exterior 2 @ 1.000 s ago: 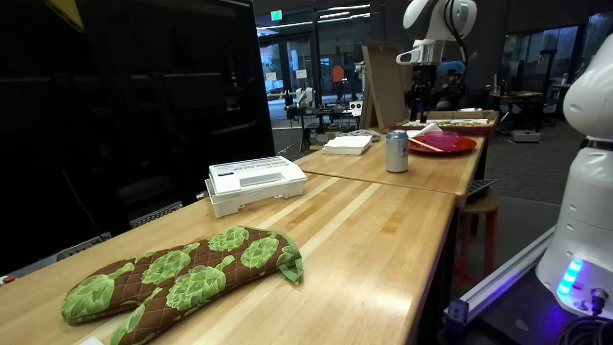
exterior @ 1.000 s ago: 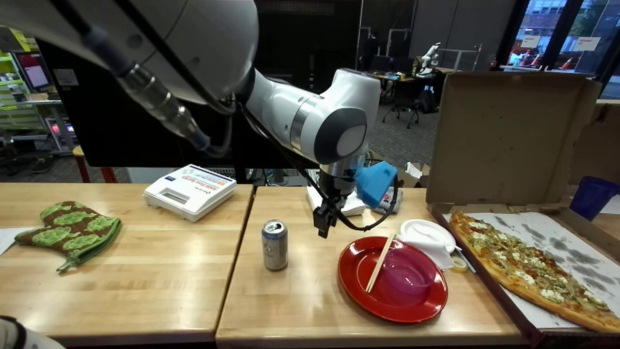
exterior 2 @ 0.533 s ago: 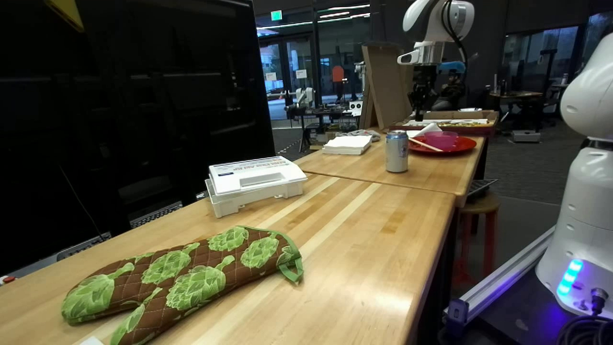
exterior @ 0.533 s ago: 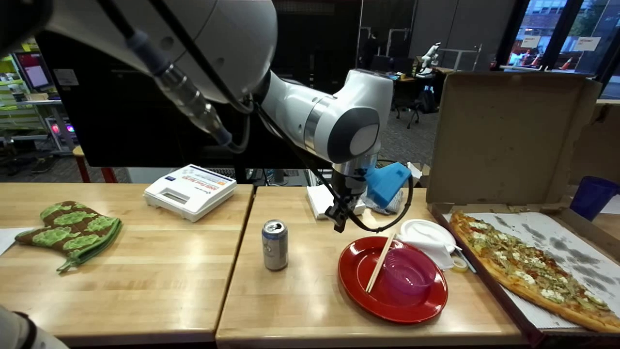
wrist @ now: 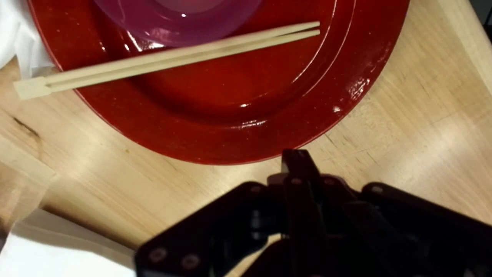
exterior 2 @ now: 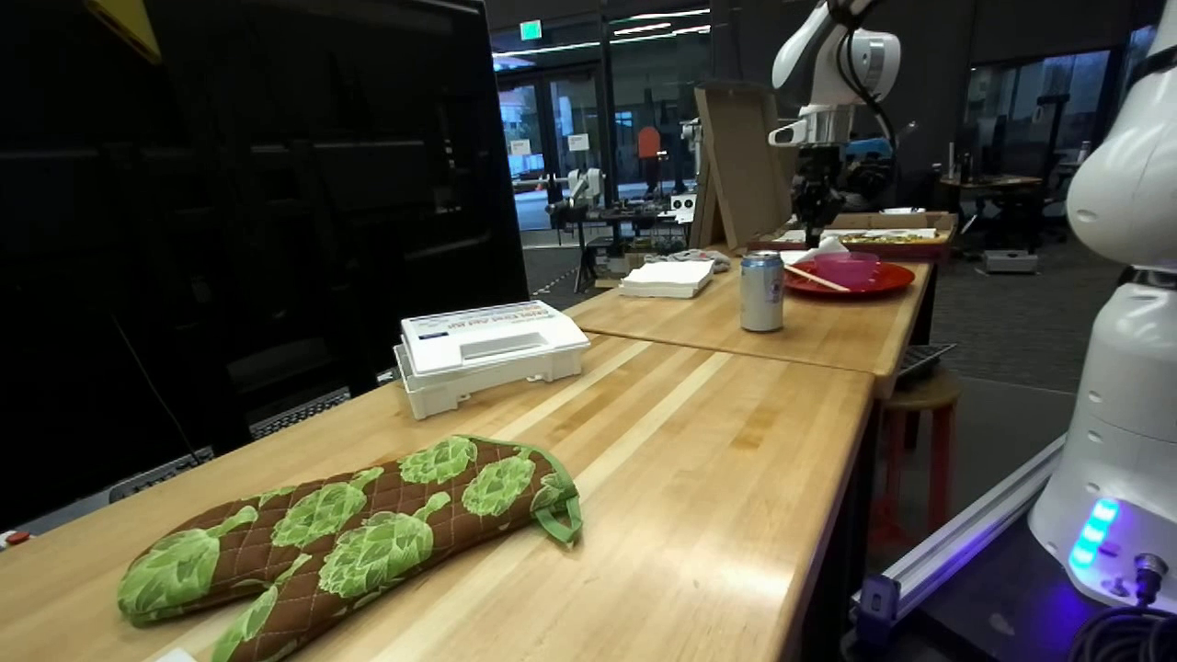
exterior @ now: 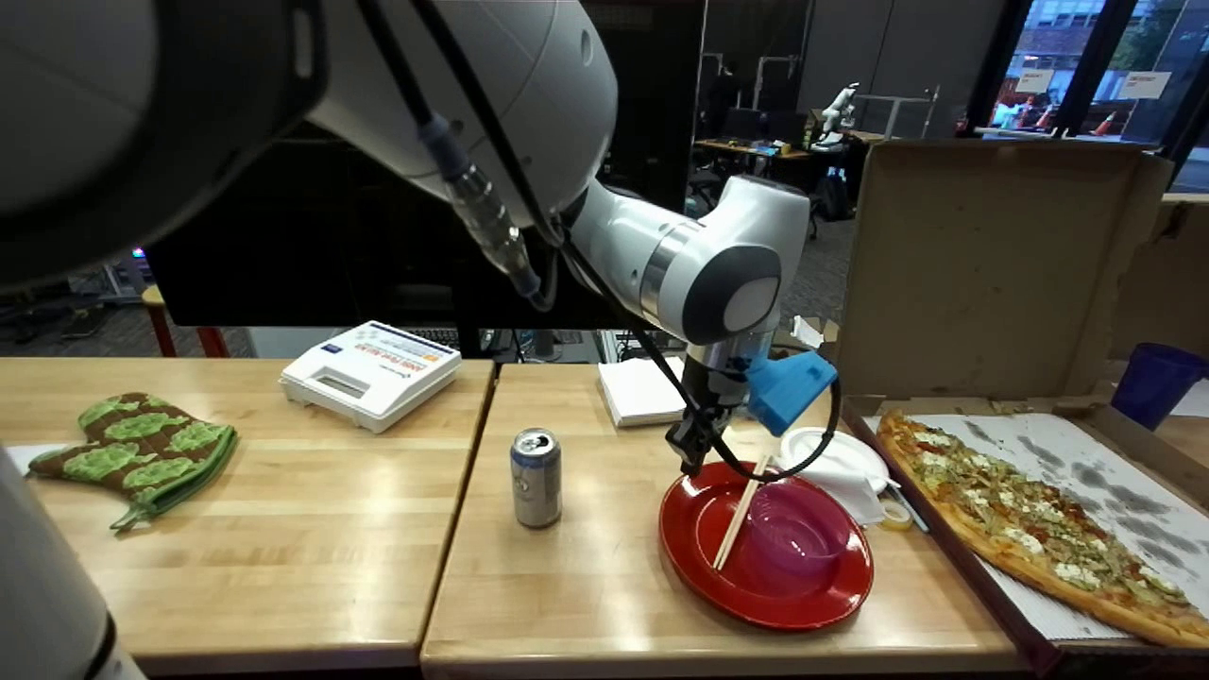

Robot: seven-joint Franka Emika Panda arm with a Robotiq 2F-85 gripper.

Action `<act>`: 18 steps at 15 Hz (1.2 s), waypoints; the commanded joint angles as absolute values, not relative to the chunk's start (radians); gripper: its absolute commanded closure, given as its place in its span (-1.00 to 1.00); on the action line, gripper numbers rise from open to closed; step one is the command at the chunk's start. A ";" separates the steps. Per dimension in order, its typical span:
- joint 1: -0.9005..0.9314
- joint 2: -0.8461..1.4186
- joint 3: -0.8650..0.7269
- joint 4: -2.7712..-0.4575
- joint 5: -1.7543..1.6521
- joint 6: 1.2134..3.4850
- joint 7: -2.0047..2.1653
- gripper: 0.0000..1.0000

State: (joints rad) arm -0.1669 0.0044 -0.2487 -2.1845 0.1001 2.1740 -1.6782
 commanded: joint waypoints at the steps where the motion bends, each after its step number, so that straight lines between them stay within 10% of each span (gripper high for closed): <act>1: -0.196 0.091 -0.236 -2.135 0.143 2.170 -1.678 1.00; 16: -0.240 0.173 -0.206 -2.044 0.144 2.140 -1.646 1.00; 18: -0.252 0.166 -0.208 -2.060 0.154 2.150 -1.658 0.47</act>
State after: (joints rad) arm -0.2183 0.1714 -0.2230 -2.0599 0.1293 2.1554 -1.6530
